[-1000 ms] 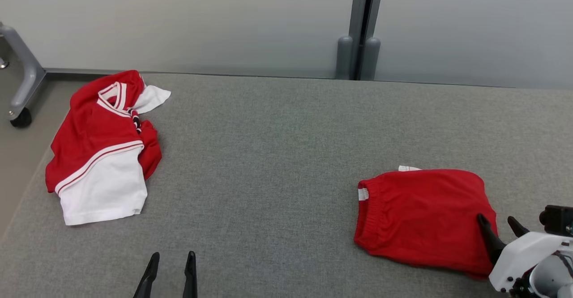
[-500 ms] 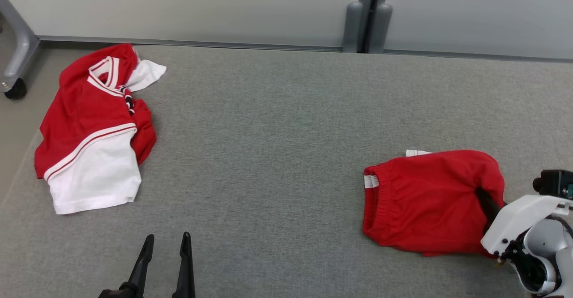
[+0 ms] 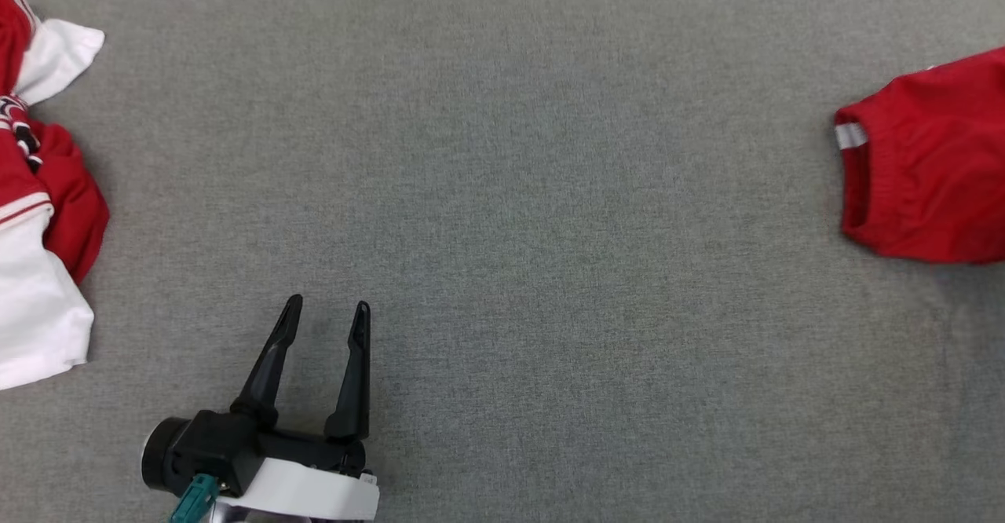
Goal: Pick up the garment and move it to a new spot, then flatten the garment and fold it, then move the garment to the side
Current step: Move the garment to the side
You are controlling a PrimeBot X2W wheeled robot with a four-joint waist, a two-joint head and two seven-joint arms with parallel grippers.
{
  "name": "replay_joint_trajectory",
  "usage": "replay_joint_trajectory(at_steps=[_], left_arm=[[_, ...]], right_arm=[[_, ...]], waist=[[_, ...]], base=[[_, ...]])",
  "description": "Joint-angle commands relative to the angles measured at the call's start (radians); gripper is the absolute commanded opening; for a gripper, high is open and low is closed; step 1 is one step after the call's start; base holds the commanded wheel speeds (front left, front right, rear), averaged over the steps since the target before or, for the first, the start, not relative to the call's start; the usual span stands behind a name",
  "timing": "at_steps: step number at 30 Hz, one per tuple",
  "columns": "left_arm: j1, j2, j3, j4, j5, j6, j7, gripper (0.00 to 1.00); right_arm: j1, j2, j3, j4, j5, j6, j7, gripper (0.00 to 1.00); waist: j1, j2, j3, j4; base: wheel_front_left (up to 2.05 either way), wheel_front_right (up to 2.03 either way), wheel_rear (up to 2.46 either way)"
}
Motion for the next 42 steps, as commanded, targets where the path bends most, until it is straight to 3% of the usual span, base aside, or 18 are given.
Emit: replay_joint_trajectory(at_steps=[1, 5, 13, 14, 15, 23, 28, 33, 39, 42], left_arm=[[-0.019, 0.004, 0.005, -0.001, 0.013, -0.009, 0.000, 1.00], [-0.031, 0.004, 0.017, -0.008, 0.015, -0.015, 0.000, 1.00], [-0.024, 0.005, 0.030, -0.009, 0.002, -0.005, 0.000, 1.00], [-0.022, 0.005, 0.030, -0.009, 0.002, -0.002, 0.001, 1.00], [-0.021, 0.004, 0.027, -0.009, 0.001, -0.002, 0.001, 1.00], [-0.014, 0.004, 0.039, -0.008, -0.006, 0.009, 0.000, 1.00], [0.037, 0.004, 0.058, 0.014, -0.019, 0.022, 0.000, 1.00], [0.111, 0.004, 0.076, 0.038, -0.031, 0.041, 0.000, 1.00], [0.205, 0.004, 0.103, 0.051, -0.041, 0.062, 0.000, 1.00], [0.246, 0.004, 0.115, 0.056, -0.040, 0.061, 0.000, 1.00]], right_arm=[[-0.030, -0.038, -0.013, 0.014, -0.028, 0.000, 0.013, 0.00], [-0.094, -0.134, -0.063, 0.056, -0.075, 0.000, 0.054, 0.00], [-0.118, -0.251, -0.087, 0.098, -0.154, 0.000, 0.114, 0.00], [-0.120, -0.258, -0.090, 0.099, -0.168, 0.000, 0.108, 0.36], [-0.123, -0.260, -0.095, 0.103, -0.181, 0.000, 0.102, 1.00], [-0.101, -0.211, -0.095, 0.075, -0.252, 0.000, -0.091, 1.00], [0.008, -0.086, -0.097, -0.013, -0.245, 0.000, -0.288, 1.00], [0.238, 0.069, -0.083, -0.115, -0.270, 0.000, -0.447, 1.00], [0.490, 0.261, -0.059, -0.195, -0.287, 0.000, -0.591, 1.00], [0.584, 0.318, -0.044, -0.216, -0.305, 0.000, -0.642, 1.00]], waist=[[0.0000, 0.0000, 0.088, -0.010], [0.0000, 0.0000, 0.132, 0.019], [0.0000, 0.0000, 0.155, 0.040], [0.0000, 0.0000, 0.156, 0.038], [0.0000, 0.0000, 0.156, 0.037], [0.0000, 0.0000, 0.082, 0.009], [0.0000, 0.0000, -0.058, 0.002], [0.0000, 0.0000, -0.214, 0.010], [0.0000, 0.0000, -0.347, 0.019], [0.0000, 0.0000, -0.392, 0.026]], base=[[0.00, 0.00, 0.00], [0.00, 0.00, 0.00], [0.00, 0.00, 0.00], [0.00, 0.00, 0.00], [0.00, 0.00, 0.00], [0.00, 0.00, 0.00], [0.00, 0.00, 0.00], [0.00, 0.00, 0.00], [0.00, 0.00, 0.00], [0.00, 0.00, 0.00]])
